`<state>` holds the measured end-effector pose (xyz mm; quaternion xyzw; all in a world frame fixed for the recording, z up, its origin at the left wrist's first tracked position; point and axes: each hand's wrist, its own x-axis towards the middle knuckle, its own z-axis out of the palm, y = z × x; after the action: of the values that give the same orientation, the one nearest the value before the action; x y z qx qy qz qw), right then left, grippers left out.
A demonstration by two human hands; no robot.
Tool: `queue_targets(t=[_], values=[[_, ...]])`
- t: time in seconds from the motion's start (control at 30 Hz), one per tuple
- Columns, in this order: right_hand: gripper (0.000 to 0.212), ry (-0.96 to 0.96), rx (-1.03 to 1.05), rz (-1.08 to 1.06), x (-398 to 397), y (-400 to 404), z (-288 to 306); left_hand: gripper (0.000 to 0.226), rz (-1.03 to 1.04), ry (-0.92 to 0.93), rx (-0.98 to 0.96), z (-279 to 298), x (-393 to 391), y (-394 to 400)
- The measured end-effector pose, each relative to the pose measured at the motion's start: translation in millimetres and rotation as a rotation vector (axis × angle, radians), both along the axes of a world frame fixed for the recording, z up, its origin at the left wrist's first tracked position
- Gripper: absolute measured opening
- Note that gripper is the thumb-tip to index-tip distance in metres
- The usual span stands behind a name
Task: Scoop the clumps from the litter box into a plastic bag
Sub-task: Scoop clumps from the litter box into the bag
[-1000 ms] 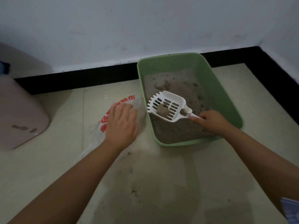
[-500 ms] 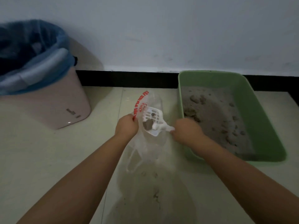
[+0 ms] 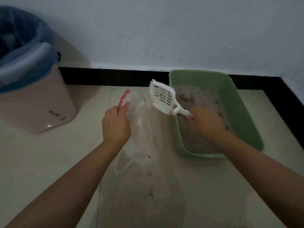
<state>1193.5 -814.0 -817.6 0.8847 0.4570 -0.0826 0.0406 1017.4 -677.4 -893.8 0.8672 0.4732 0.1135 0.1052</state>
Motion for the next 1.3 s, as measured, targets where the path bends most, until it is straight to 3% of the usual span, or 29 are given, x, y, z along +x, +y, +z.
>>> queue_targets(t=[0.1,0.23,0.33,0.63,0.83,1.3], values=[[0.027,0.031,0.085,-0.210,36.6,-30.8,14.5,0.021,-0.287,-0.173,0.137,-4.4,26.4,-17.1],[0.048,0.091,-0.092,-0.407,74.2,-76.9,9.2,0.032,-0.626,-0.167,0.149,-10.0,60.7,-49.9],[0.058,0.189,-0.199,-0.464,86.0,-103.9,-8.7,0.031,-0.769,-0.159,0.131,-19.5,80.2,-72.1],[0.050,0.468,-0.168,-0.431,106.1,-101.0,-63.4,0.030,-0.939,-0.191,0.118,-39.2,96.9,-86.3],[0.051,0.336,-0.322,-0.266,124.7,-83.1,-92.1,0.036,-1.066,-0.116,0.236,-51.2,107.6,-76.8],[0.044,0.555,-0.030,-0.250,149.9,-53.3,-141.1,0.027,-1.041,-0.150,0.260,-57.4,118.8,-78.9]])
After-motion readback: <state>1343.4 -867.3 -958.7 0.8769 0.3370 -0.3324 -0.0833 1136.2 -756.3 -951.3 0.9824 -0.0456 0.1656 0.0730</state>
